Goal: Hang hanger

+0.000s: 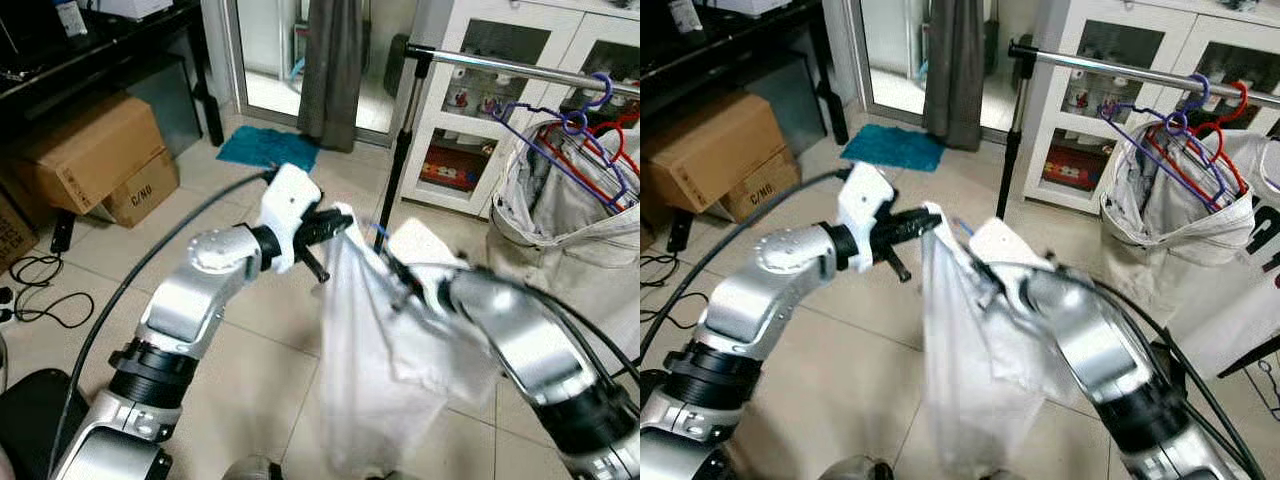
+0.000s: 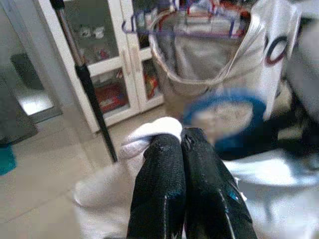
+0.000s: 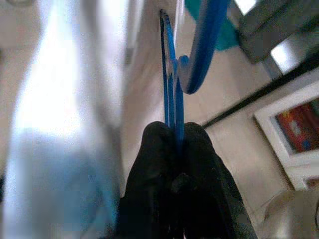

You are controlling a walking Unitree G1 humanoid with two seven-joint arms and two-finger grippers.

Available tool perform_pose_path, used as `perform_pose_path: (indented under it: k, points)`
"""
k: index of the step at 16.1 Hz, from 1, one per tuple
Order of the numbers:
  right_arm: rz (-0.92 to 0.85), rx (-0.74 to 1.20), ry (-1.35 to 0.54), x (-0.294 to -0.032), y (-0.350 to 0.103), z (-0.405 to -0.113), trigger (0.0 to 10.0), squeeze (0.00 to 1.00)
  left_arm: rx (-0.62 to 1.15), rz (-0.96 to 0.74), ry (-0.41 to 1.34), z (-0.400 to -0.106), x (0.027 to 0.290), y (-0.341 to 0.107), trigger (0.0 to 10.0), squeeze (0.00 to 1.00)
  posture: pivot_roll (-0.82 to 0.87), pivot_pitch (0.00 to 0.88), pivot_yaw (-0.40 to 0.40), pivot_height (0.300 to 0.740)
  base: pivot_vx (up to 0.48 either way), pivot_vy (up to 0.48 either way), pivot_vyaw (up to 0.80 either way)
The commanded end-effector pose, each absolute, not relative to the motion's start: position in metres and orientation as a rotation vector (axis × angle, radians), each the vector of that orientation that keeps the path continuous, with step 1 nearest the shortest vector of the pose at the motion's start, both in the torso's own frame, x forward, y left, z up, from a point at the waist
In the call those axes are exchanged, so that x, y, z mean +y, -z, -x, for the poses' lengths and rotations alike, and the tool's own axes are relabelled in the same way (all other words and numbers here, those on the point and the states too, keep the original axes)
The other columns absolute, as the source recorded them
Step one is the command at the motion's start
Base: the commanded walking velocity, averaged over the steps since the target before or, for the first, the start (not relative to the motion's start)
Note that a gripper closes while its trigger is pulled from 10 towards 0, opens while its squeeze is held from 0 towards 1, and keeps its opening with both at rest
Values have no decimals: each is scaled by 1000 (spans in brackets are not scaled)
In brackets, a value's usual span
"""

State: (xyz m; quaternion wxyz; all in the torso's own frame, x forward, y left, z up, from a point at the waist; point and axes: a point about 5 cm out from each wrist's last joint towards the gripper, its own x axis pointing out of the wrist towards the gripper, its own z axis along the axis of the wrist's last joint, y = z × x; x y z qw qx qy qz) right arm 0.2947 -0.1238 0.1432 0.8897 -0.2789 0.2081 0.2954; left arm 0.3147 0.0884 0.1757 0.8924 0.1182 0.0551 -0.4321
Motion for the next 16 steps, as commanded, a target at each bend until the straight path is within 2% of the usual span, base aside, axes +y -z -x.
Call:
perform_pose_path:
  k: [1,4,6,9,11,13,15,16]
  points:
    - [569,367,-660,-125,-160,-298,0,0,139,-327,812,-321,99,-168,0,0,0,0,-10,740,0,0,0]
    - [483,371,-729,-136,-177,-296,0,0,110,-396,641,-336,122,-172,0,0,1,0,-9,740,0,0,0]
    - [525,369,-773,-144,-181,-294,0,0,102,-427,616,-339,128,-173,0,0,0,0,-7,740,0,0,0]
    - [463,322,-737,-154,-194,-301,0,0,53,-451,658,-338,121,-174,0,0,-1,0,-6,740,0,0,0]
    - [563,378,-736,-166,-189,-297,0,0,12,-416,597,-343,123,-181,0,0,-2,0,-5,740,0,0,0]
    - [676,438,-614,-180,-182,-302,0,0,-45,-450,629,-346,123,-192,0,0,-5,0,-5,740,0,0,0]
    - [756,467,-623,-175,-177,-304,0,0,-66,-459,686,-345,113,-194,0,0,-5,0,-5,740,0,0,0]
    - [805,495,-668,-161,-170,-307,0,0,-83,-455,750,-343,97,-196,0,0,-12,0,2,740,0,0,0]
